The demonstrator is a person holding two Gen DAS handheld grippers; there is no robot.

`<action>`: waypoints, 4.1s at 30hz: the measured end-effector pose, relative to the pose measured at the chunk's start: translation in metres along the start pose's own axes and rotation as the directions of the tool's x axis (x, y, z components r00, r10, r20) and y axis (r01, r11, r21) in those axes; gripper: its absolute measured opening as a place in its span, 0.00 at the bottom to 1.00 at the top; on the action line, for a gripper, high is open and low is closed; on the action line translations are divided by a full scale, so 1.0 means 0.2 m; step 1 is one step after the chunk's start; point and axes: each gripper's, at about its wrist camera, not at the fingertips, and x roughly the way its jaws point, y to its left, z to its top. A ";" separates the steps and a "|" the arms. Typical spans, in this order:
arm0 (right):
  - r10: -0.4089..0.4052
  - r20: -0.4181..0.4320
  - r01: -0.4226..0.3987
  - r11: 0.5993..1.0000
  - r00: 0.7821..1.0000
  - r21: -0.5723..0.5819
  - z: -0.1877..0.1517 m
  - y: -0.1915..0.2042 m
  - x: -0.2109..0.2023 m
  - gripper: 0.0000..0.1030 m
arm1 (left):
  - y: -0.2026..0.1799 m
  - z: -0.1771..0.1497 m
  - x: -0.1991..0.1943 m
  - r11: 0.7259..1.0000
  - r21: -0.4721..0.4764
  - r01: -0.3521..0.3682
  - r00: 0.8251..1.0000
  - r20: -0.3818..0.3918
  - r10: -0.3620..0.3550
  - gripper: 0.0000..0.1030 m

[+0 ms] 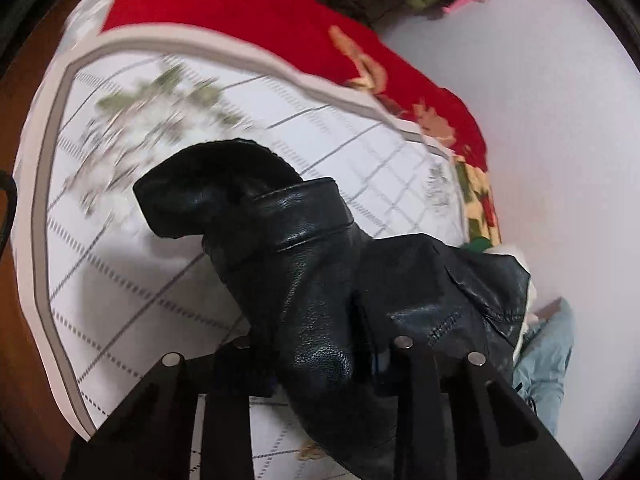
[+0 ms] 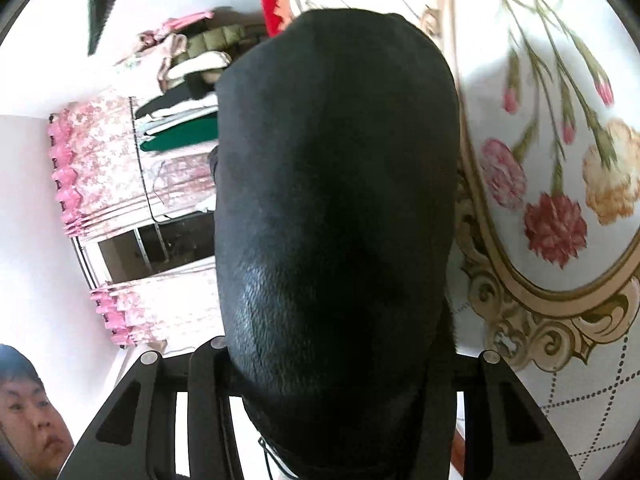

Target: Fold large clothes

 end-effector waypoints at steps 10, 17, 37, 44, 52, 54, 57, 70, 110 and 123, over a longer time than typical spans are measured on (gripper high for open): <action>0.103 0.133 -0.093 0.993 0.986 -0.075 0.07 0.44 -0.17 0.47 | -0.58 0.25 -0.06 0.977 0.186 0.101 0.995 -0.025 -0.098 0.24; 0.176 0.226 -0.145 0.978 0.958 -0.147 0.35 0.71 -0.48 0.47 | -1.18 0.30 0.07 0.935 0.292 0.201 0.979 -0.041 -0.198 0.24; 0.079 0.230 -0.050 0.991 0.970 -0.126 2.03 0.62 -1.28 0.47 | -2.12 0.22 1.45 0.868 0.439 0.233 0.971 -0.155 -0.182 0.24; -0.099 0.307 0.119 0.992 0.947 -0.047 2.06 0.51 -1.38 0.76 | -2.14 0.15 1.53 0.792 0.570 0.216 0.970 -0.215 -0.109 0.41; -0.610 0.510 0.707 0.707 0.606 0.007 1.65 0.85 -1.28 0.93 | -2.32 0.08 1.38 0.621 0.781 0.063 0.996 -0.089 0.011 0.99; -0.710 0.541 0.823 0.565 0.452 0.054 1.51 0.92 -1.18 1.00 | -2.34 0.06 1.29 0.561 0.828 0.011 0.998 -0.042 0.041 0.99; -0.747 0.593 0.885 0.450 0.301 0.117 1.29 1.05 -1.05 1.00 | -2.37 0.05 1.15 0.472 0.879 -0.071 0.995 0.032 0.090 0.99; -0.747 0.655 0.892 0.214 -0.114 0.399 0.19 1.81 -0.82 1.00 | -2.41 0.04 0.25 0.334 0.940 -0.068 0.995 0.040 0.091 0.99; -0.517 0.829 0.900 0.225 -0.213 0.372 -2.00 2.99 -0.68 1.00 | -2.17 -0.12 -1.45 0.295 0.954 -0.056 0.988 0.095 -0.121 0.99; -0.503 0.838 0.908 0.216 -0.211 0.359 -2.03 3.01 -0.65 1.00 | -2.14 -0.14 -1.49 0.290 0.955 -0.068 0.985 0.110 -0.132 0.99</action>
